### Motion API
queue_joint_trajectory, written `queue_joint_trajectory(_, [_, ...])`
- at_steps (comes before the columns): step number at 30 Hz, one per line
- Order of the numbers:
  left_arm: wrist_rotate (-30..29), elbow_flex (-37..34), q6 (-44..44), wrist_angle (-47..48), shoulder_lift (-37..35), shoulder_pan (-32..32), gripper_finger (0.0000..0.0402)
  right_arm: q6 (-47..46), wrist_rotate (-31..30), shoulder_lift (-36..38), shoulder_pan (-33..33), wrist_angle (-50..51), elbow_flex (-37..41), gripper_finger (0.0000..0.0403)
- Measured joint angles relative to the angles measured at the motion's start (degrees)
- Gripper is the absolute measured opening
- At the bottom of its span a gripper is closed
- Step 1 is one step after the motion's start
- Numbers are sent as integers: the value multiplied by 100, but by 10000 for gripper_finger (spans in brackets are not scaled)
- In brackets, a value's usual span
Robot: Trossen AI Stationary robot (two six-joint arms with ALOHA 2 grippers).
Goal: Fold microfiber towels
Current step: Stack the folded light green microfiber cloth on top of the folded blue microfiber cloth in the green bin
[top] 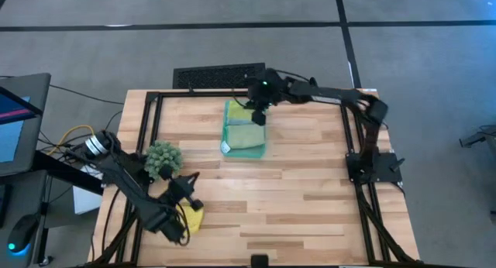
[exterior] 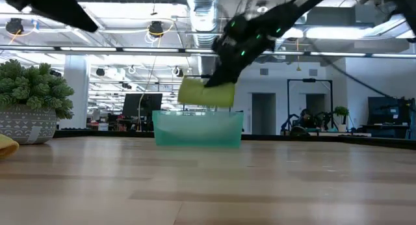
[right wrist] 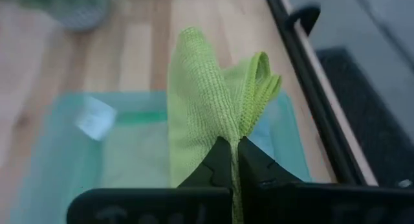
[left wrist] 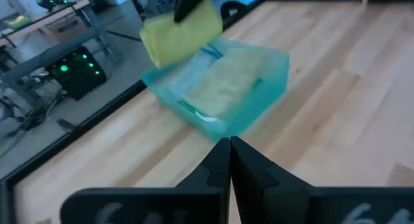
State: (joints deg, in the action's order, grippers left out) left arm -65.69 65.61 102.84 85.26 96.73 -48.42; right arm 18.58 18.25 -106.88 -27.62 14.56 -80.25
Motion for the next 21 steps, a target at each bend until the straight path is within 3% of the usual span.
queue_joint_trajectory(6, [-273,-1040,-192,-733,-686,225,0,141,604,-1284,-430,492,-1145,23])
queue_joint_trajectory(11, [-191,-1289,-395,-774,-811,333,0,139,1591,-1761,-682,1389,-1820,21])
queue_joint_trajectory(21, [-193,-1321,-932,-658,-820,443,0,-85,1452,-1960,-741,1658,-1934,23])
